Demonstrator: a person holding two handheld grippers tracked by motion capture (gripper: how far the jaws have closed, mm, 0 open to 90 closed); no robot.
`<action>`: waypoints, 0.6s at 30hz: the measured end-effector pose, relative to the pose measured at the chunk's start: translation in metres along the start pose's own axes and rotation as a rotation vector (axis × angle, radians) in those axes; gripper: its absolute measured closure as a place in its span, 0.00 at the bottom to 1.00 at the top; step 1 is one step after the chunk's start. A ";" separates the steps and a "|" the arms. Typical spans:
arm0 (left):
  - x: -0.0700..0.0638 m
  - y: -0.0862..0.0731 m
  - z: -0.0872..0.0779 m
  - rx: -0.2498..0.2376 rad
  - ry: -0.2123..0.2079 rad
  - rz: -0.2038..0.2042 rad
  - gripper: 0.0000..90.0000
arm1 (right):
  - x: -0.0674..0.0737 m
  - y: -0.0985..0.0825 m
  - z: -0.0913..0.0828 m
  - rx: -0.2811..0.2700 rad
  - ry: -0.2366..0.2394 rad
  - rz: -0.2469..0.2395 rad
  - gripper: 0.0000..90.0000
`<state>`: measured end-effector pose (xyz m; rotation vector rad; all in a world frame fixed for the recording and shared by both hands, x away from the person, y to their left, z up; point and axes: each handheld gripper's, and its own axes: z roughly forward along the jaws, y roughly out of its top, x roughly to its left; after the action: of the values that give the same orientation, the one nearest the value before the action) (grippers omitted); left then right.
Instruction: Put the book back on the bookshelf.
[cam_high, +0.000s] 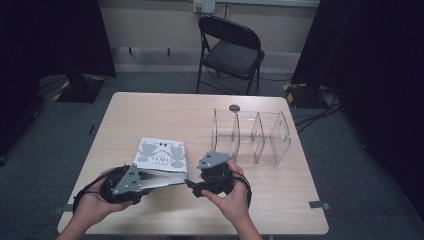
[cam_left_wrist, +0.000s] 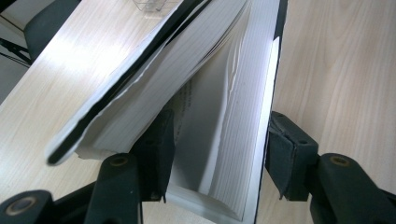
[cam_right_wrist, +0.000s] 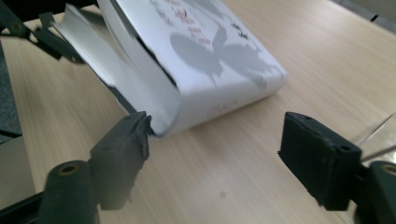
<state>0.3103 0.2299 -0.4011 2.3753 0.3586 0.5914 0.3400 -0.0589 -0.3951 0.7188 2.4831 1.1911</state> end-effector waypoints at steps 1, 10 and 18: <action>0.000 0.000 0.000 0.006 -0.003 0.001 0.52 | -0.002 -0.004 0.001 -0.002 0.003 0.010 0.22; 0.002 0.005 -0.005 0.020 -0.020 -0.013 0.53 | -0.013 -0.053 0.015 0.100 -0.005 0.067 0.17; 0.008 0.013 -0.010 0.039 -0.025 -0.017 0.55 | -0.019 -0.085 0.031 0.155 -0.024 0.106 0.17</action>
<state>0.3134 0.2288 -0.3838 2.4128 0.3822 0.5504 0.3435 -0.0948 -0.4798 0.9106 2.5667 1.0251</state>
